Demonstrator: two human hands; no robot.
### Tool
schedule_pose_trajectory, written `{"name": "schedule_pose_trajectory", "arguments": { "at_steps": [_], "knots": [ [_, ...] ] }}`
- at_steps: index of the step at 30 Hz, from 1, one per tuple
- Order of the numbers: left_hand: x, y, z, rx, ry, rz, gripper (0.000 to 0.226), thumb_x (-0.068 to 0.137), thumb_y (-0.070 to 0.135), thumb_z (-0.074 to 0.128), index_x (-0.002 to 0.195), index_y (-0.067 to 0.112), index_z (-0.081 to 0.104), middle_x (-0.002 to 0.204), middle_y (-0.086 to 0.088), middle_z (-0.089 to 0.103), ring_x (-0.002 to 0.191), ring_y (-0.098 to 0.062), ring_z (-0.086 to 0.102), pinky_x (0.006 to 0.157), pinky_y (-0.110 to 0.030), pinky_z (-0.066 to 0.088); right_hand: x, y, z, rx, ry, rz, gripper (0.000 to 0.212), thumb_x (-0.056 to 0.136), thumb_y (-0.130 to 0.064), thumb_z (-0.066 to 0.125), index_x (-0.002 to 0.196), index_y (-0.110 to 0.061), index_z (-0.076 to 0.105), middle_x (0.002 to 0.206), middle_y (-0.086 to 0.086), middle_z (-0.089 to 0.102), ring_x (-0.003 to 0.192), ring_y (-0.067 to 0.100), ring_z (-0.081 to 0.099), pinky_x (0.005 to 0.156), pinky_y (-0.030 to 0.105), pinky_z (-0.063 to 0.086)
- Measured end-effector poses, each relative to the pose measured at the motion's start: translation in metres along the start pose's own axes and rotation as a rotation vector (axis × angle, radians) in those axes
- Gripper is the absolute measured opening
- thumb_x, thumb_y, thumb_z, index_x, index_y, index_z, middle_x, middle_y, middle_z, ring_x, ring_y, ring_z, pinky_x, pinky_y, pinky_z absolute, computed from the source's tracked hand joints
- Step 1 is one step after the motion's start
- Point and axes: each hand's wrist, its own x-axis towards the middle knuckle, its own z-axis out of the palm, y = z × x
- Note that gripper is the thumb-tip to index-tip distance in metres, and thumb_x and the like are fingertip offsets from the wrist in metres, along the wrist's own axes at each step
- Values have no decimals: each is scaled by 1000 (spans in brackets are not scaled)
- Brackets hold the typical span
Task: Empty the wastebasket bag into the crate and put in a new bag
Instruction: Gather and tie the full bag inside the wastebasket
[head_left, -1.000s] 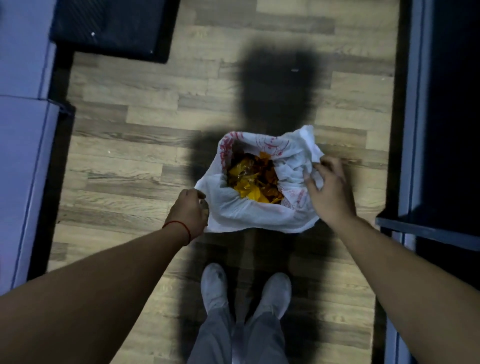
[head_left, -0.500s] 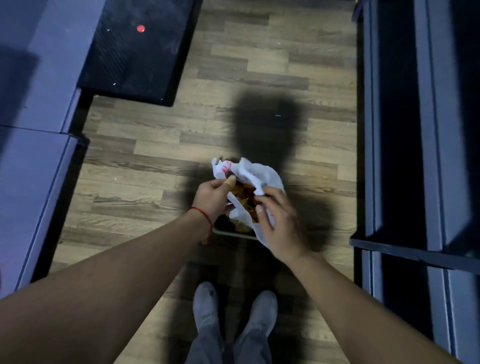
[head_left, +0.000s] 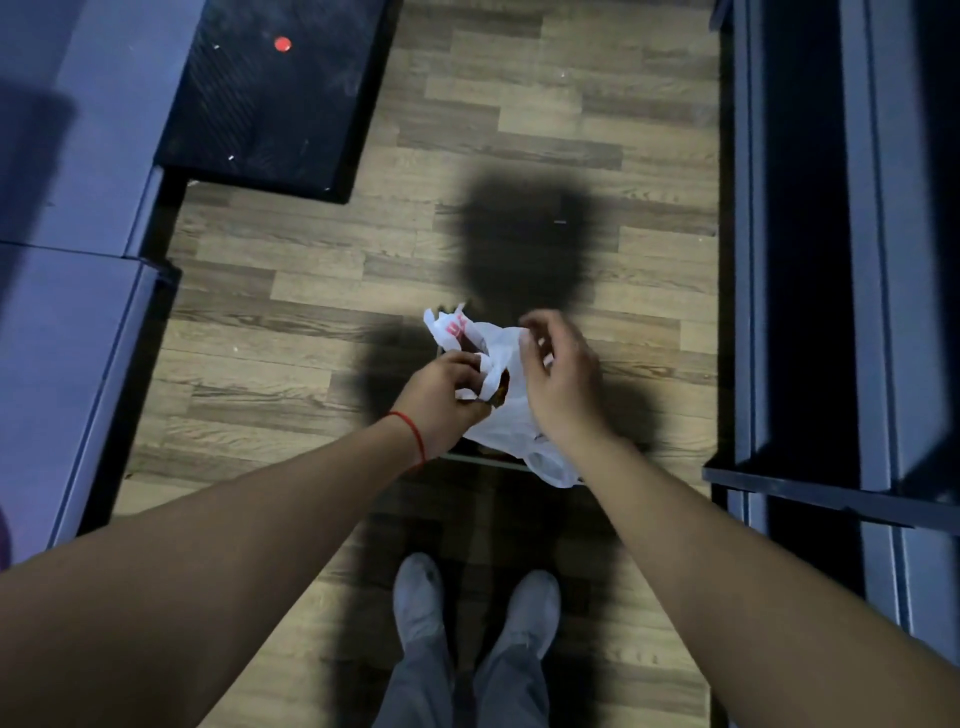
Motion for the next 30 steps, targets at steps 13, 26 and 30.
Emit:
{"name": "schedule_pose_trajectory", "arguments": {
  "at_steps": [13,26,30],
  "knots": [
    [0,-39,8,135,87,-88,7,81,10,70,87,9,66,106,-1,50,93,-12,50,74,-10,39,44,6,28,-95,-344,323,23,91,-18,61,114,-20,62,94,-1,67,79,12,63,60,22,47],
    [40,-30,-14,-986,-207,-782,31,85,2,63,116,-2,59,104,-18,71,85,-21,74,68,-26,62,-28,39,13,-236,-504,-307,17,90,-20,65,105,-22,56,106,-2,70,97,12,66,81,27,56],
    [40,-32,-10,-595,-237,-616,39,74,-6,74,107,12,63,106,-15,68,91,-22,69,81,-32,60,-25,41,8,-272,-589,-401,16,94,-26,58,110,-22,55,100,-1,71,87,12,67,72,17,49]
  ]
}}
